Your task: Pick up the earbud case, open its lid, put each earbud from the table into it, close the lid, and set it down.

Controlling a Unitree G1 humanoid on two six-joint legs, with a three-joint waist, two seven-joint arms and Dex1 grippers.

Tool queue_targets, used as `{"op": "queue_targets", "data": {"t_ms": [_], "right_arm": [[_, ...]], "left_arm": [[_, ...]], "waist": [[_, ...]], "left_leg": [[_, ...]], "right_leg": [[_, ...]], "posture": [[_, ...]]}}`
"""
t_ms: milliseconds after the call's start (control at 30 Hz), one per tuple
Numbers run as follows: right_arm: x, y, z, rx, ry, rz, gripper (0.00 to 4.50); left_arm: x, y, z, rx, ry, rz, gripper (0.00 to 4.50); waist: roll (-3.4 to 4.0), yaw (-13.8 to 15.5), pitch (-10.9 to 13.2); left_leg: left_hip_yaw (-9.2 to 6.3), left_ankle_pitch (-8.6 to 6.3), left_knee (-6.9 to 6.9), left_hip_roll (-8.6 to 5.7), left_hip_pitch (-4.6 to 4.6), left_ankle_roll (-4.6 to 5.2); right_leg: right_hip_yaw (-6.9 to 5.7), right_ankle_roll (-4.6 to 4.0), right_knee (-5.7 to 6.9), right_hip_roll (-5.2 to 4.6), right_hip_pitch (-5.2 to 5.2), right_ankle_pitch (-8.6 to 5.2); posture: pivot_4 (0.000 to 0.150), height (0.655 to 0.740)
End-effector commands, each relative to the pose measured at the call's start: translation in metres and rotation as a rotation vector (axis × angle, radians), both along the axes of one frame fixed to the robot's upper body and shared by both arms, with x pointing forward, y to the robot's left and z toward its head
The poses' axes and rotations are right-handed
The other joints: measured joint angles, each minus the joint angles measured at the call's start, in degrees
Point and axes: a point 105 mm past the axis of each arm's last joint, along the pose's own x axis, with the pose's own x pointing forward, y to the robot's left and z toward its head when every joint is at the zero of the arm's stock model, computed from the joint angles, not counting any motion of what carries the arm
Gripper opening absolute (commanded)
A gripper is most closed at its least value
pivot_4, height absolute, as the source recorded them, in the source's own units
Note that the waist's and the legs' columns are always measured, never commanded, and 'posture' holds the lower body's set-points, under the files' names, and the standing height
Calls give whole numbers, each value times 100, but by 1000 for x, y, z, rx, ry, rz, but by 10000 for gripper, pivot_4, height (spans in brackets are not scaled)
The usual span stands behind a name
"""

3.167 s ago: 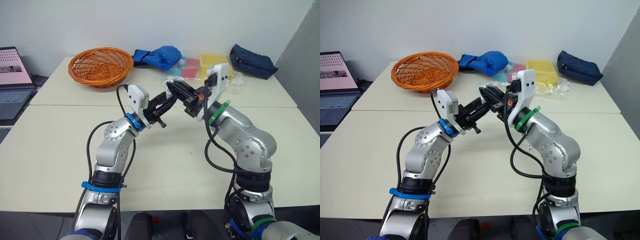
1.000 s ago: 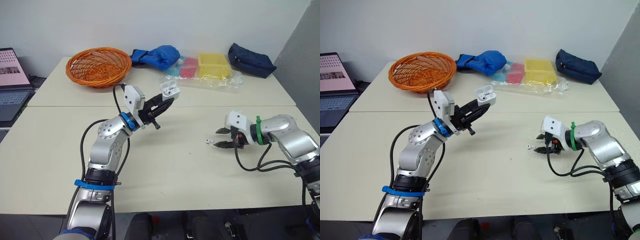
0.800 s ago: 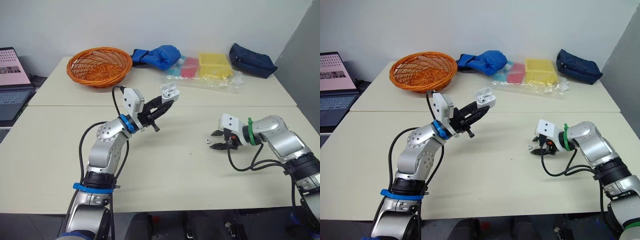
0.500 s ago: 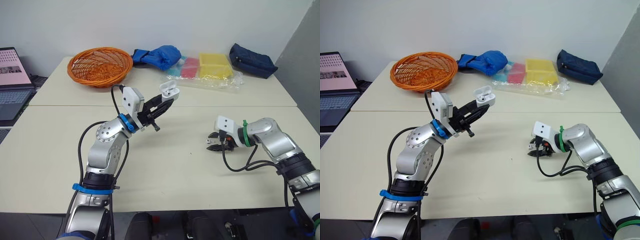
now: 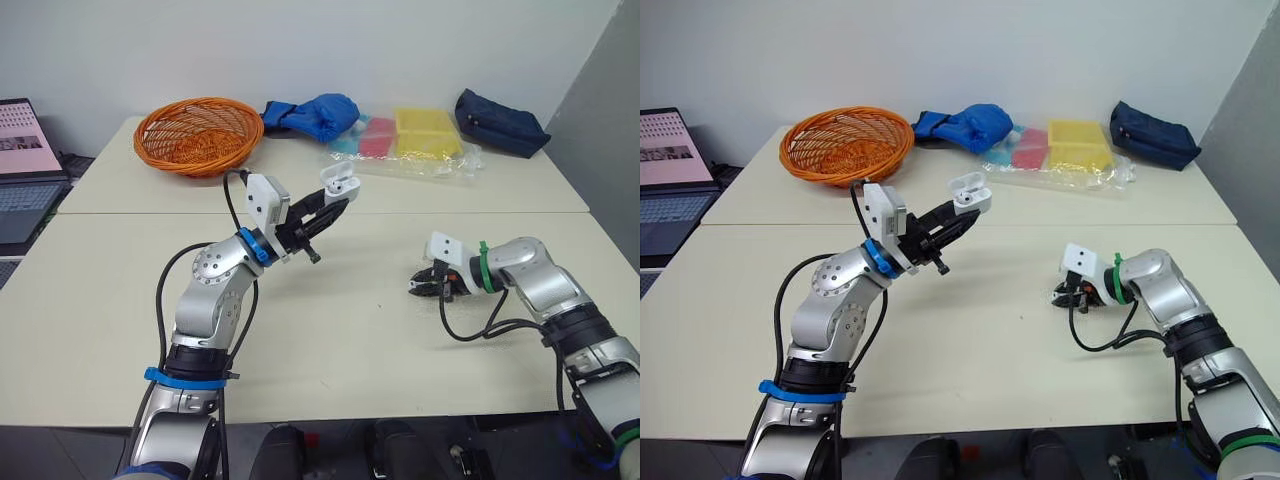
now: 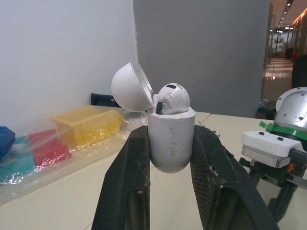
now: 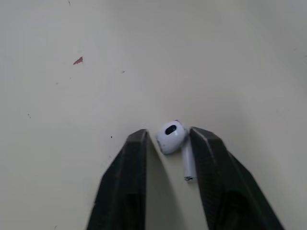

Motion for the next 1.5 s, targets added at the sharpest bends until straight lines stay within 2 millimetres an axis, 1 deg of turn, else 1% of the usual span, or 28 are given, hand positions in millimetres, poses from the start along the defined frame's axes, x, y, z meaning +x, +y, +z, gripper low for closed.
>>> {"op": "queue_targets", "data": {"t_ms": [33, 200, 300, 400, 500, 567, 600, 667, 733, 800, 900, 1067, 1133, 1200, 1333, 1500], "right_arm": [[6, -8, 7, -5, -30, -32, 4323], [8, -8, 7, -6, -35, -34, 4324], [4, -15, 14, 4, -32, -43, 4324], [-17, -39, 23, -15, -8, -65, 4324], [-49, -66, 27, -74, 25, -71, 4324], [-63, -79, 30, -119, 43, -80, 4324], [-66, -83, 30, -133, 48, -84, 4324], [-84, -109, 30, -232, 101, -116, 4324], [-95, -127, 27, -320, 128, -124, 4324], [-95, -138, 24, -373, 121, -140, 4324], [-93, -150, 19, -421, 133, -175, 4324], [-99, -165, 15, -472, 174, -177, 4324], [-100, -167, 15, -482, 182, -179, 4324], [-99, -173, 11, -496, 190, -183, 4324], [-93, -177, 1, -490, 179, -198, 4324], [-93, -173, -4, -452, 214, -204, 4324]], "left_arm": [[-6, -3, 15, -10, -57, -15, 7754], [-5, -2, 14, -10, -53, -14, 7754], [-6, -3, 14, -12, -53, -15, 7754], [-7, -2, 11, -11, -49, -13, 7754], [-8, -2, 9, -15, -41, -9, 7754], [-9, -2, 7, -19, -36, -9, 7754], [-9, -2, 7, -20, -34, -10, 7754], [-11, -4, 4, -25, -23, -16, 7754], [-12, -5, 2, -31, -15, -19, 7754], [-12, -7, 2, -38, -11, -22, 7754], [-13, -8, 1, -41, -6, -23, 7754], [-13, -5, 0, -54, 9, -8, 7754], [-14, -5, 0, -53, 8, -8, 7754], [-14, -5, 2, -59, 6, -5, 7754], [-14, -6, 5, -68, 0, -2, 7754], [-14, -6, 6, -66, 0, -1, 7754]], "waist": [[0, 4, 0], [0, 5, 0], [0, 8, 0], [1, 64, 0], [2, 144, 1], [2, 151, 1], [2, 135, 1], [4, 119, 1], [7, 130, 0], [6, 115, 0], [5, 45, 1], [5, 15, 1], [5, 15, 1], [5, 15, 1], [5, 10, 1], [0, -4, 0]], "left_leg": [[0, 0, 0, 0, 3, 0], [4, 0, 0, 0, 8, 0], [4, 0, -1, -1, 8, 0], [4, 0, -4, -1, 1, 0], [0, -2, -9, -4, -15, -3], [3, -7, -8, -3, -17, -6], [4, -8, -8, -3, -17, -6], [7, -8, -5, -2, -11, -5], [6, -8, -5, -4, -5, -5], [7, -8, -2, -2, 2, -5], [11, -8, 0, -5, 22, -5], [13, -8, -3, -5, 24, -5], [12, -8, -6, -5, 23, -5], [12, -8, -8, -5, 23, -5], [13, -8, -4, -5, 23, -5], [14, -8, 3, -5, 37, -5]], "right_leg": [[-1, 0, 0, 0, 4, 0], [4, 0, 0, -1, 6, 0], [4, 0, 0, -1, 5, 0], [3, 1, -3, -2, 2, -1], [-4, 1, -16, -9, -5, -7], [-3, 3, -24, -9, -5, -8], [-2, 3, -24, -9, -4, -8], [3, 4, -23, -8, -4, -7], [0, -4, -17, -9, -1, -12], [1, -32, -13, -9, 3, -27], [13, -36, -8, -8, 12, -24], [14, -36, -3, -6, 10, -25], [13, -35, -4, -6, 10, -25], [13, -27, -4, -6, 9, -21], [14, -35, -5, -6, 11, -26], [18, -34, -2, -5, 22, -24]], "posture": [[1500, 7400], [1500, 7400], [1500, 7400], [1500, 7400], [1500, 7400], [1500, 7400], [1500, 7400], [1500, 7400], [1500, 7400], [1500, 7400], [1500, 7400], [1500, 7400], [1500, 7400], [1500, 7400], [1500, 7400], [1500, 7400]]}}
